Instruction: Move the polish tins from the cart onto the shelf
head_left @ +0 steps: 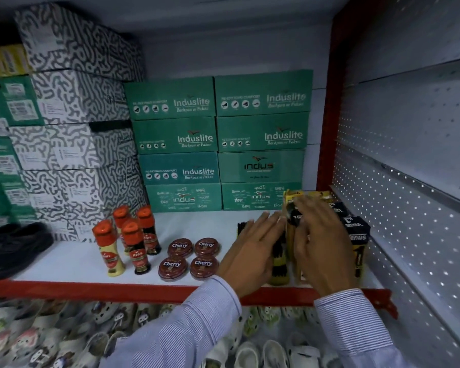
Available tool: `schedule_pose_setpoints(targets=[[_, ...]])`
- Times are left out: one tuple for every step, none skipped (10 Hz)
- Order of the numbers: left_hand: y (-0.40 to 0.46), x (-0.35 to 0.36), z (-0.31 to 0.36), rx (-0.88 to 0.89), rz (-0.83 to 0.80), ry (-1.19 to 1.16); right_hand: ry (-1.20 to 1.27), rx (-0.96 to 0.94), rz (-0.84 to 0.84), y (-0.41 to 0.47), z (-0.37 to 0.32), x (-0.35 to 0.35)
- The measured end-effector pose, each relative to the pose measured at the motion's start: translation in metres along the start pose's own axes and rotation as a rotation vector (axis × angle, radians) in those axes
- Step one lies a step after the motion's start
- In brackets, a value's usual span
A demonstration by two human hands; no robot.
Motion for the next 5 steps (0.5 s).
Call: schedule_pose_setpoints(targets=[[0.013,0.007,0.025,0.045,-0.05,0.077,-0.084,0.136,-0.11,-0.002,0.034,-0.008],[0.021,0.018,0.033,0.052,-0.121,0.174,-0.131,0.225,-0.273,-0.011,0.057,-0.003],[0.023,0.022,0.034,0.033,-0.157,0.165,-0.171,0.214,-0.363,-0.017,0.064,0.002],[0.022,0.021,0.032,0.023,-0.161,0.157,-0.189,0.187,-0.357,-0.018,0.065,0.004],[0.023,0.01,0.033,-0.003,-0.117,0.194,-0.149,0.186,-0.304,-0.01,0.061,0.003]])
Point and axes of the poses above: each hand's wrist, its own y-axis towards the middle knuckle, its own x-axis out of the palm, z = x × y, the point moved 5 cm from there along y, towards the middle knuckle, and after that the axes turned 15 degrees about -x, right-handed, at the moved point
